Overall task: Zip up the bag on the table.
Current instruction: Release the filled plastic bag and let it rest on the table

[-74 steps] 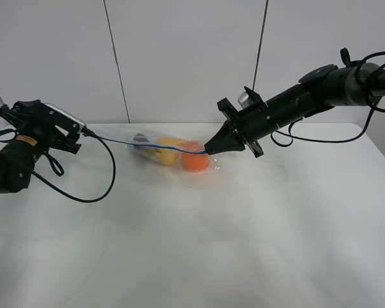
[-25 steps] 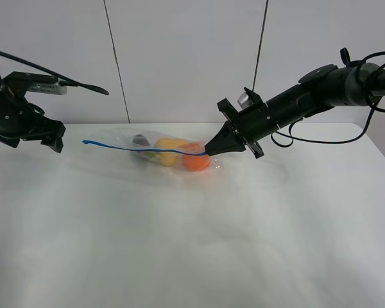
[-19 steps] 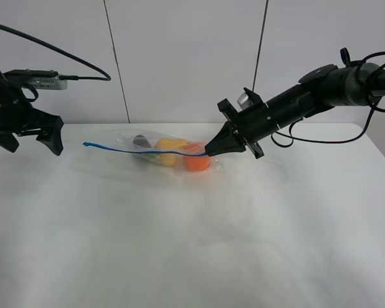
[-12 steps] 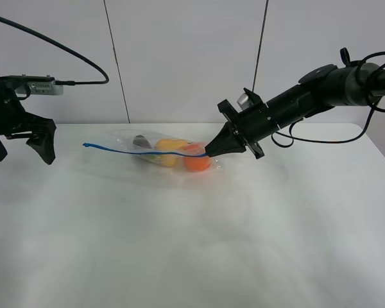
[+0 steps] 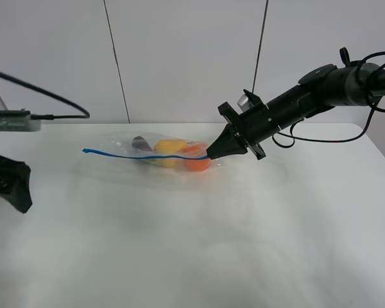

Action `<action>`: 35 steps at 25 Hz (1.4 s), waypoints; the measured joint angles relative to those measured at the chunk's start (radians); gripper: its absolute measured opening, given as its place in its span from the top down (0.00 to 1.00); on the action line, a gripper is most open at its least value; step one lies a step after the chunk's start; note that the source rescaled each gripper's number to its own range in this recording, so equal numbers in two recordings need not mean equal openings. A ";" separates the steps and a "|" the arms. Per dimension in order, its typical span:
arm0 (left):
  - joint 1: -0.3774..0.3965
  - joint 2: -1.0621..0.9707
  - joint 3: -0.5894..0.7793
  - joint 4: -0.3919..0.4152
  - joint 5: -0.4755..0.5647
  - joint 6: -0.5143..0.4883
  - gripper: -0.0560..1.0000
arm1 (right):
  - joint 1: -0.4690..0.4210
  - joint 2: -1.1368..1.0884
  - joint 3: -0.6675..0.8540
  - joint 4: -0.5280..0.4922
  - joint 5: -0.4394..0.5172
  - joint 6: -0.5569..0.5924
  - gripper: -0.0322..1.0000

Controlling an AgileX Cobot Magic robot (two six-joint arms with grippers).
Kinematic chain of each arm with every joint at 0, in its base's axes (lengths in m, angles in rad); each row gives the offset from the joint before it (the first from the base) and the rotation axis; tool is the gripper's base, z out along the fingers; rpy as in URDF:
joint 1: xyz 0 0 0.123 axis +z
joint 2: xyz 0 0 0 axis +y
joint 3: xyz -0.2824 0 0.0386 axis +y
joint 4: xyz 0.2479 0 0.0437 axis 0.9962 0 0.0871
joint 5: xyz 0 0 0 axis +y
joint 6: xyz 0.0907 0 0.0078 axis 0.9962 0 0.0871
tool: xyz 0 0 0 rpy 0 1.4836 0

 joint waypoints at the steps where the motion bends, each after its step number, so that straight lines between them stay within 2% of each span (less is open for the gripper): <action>1: 0.000 -0.053 0.041 -0.001 0.000 0.000 0.00 | 0.000 0.000 0.000 0.000 0.000 0.000 0.97; 7: 0.000 -0.375 0.295 -0.002 0.000 -0.019 0.00 | 0.000 0.000 0.000 0.000 0.000 0.000 0.97; 14: 0.000 -0.753 0.457 -0.006 -0.097 -0.068 0.00 | 0.000 0.000 0.000 0.000 0.000 0.000 0.97; 19: 0.000 -0.972 0.483 -0.030 -0.144 -0.068 0.00 | 0.000 0.000 0.000 0.000 0.000 0.000 0.97; 29: 0.000 -1.340 0.487 -0.038 -0.145 -0.068 0.00 | 0.000 0.000 0.000 0.000 0.000 0.000 0.94; 31: 0.000 -1.374 0.488 -0.040 -0.145 -0.068 0.00 | 0.000 0.000 0.000 0.000 0.000 0.005 0.89; 33: 0.000 -1.375 0.489 -0.042 -0.145 -0.068 0.00 | 0.000 0.000 0.000 -0.001 0.000 0.020 0.78; 34: 0.000 -1.375 0.489 -0.042 -0.145 -0.068 0.00 | 0.000 0.000 0.000 -0.004 0.000 0.030 0.70; 35: 0.000 -1.375 0.489 -0.043 -0.145 -0.068 0.00 | 0.000 0.000 0.000 -0.011 0.000 0.038 0.56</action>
